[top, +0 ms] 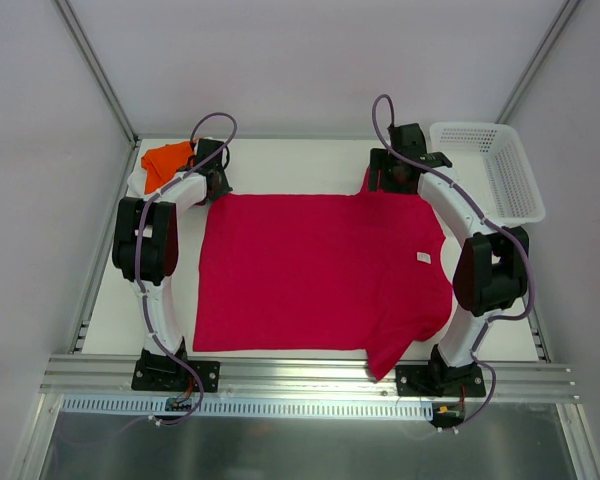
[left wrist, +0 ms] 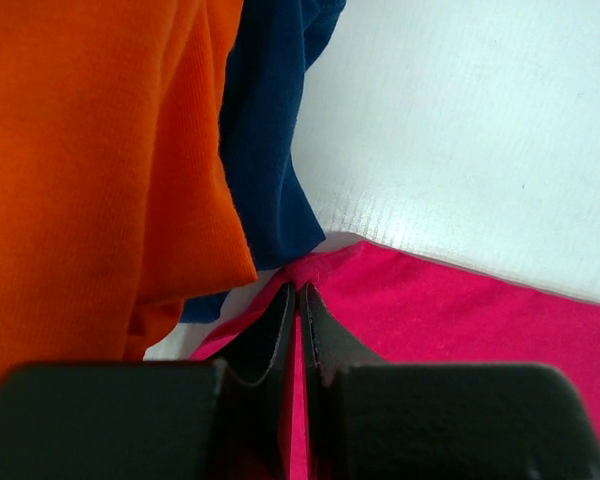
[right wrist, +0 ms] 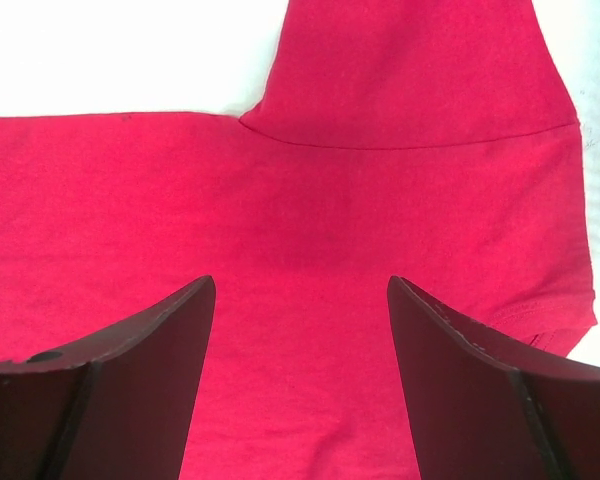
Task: Fold and stack the t-shirts
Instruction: Flatten the tshirt out
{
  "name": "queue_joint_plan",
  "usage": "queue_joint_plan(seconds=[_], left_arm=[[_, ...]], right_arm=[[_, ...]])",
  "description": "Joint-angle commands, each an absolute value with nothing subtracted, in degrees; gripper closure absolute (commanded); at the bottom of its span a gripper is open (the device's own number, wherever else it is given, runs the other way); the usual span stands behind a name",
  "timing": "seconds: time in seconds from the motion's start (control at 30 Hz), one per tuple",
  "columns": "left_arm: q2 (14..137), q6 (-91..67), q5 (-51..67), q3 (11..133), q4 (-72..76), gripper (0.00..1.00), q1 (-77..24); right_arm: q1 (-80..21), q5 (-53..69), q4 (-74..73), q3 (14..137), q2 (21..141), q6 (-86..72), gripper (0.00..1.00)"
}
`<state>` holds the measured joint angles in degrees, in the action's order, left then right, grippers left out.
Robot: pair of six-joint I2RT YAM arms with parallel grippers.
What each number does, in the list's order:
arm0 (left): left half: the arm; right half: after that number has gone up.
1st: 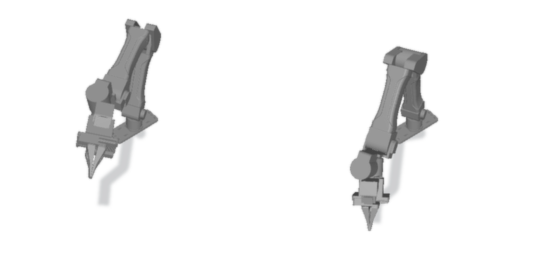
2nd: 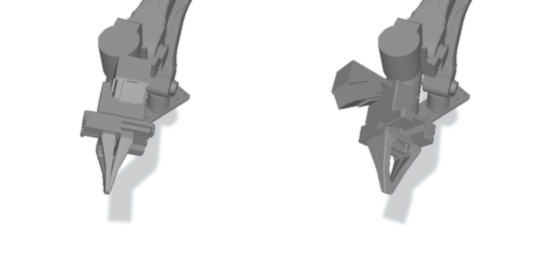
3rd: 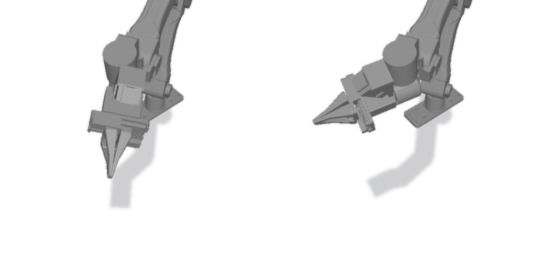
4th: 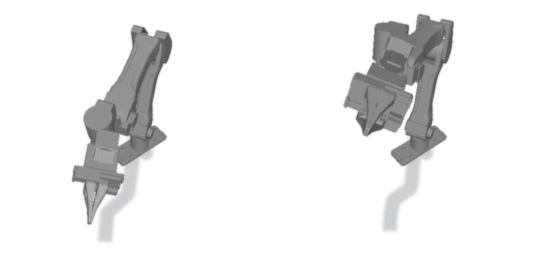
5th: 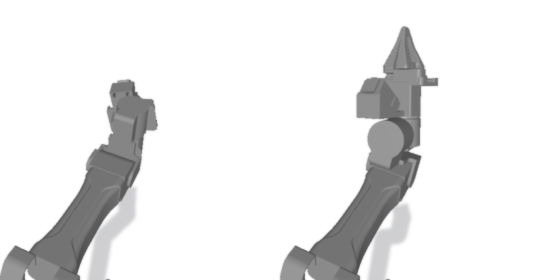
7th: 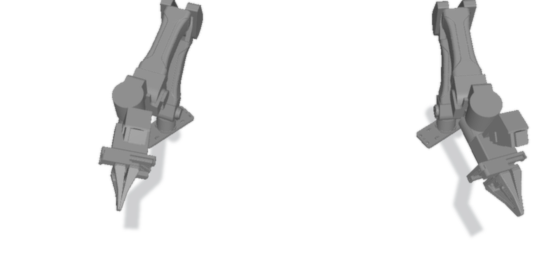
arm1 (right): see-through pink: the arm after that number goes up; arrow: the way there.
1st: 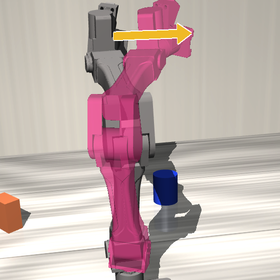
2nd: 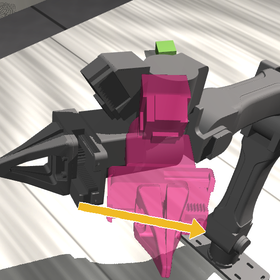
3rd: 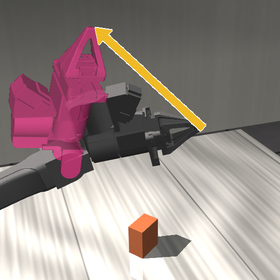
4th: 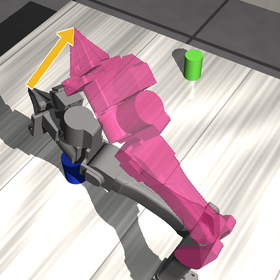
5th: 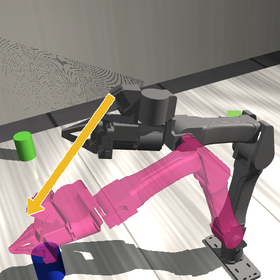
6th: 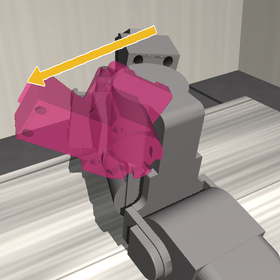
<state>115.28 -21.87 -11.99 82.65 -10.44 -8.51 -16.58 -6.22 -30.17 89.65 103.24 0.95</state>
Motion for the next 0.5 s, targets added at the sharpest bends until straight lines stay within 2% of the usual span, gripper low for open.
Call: queue_joint_plan(seconds=[0.0,0.2,0.47], left_arm=[[115.75,-22.24,-11.25,84.9,-11.16,1.0,-7.82],[115.84,-22.32,-11.25,84.9,-11.16,1.0,-7.82],[115.75,-22.32,-10.99,84.64,-11.16,1.0,-7.91]], right_arm=[[-16.0,-6.94,-29.09,90.79,101.51,1.58,0.27],[-14.15,-8.09,-30.06,94.3,104.84,2.02,0.26],[-10.11,-5.89,-34.98,111.58,118.81,1.5,0.26]])
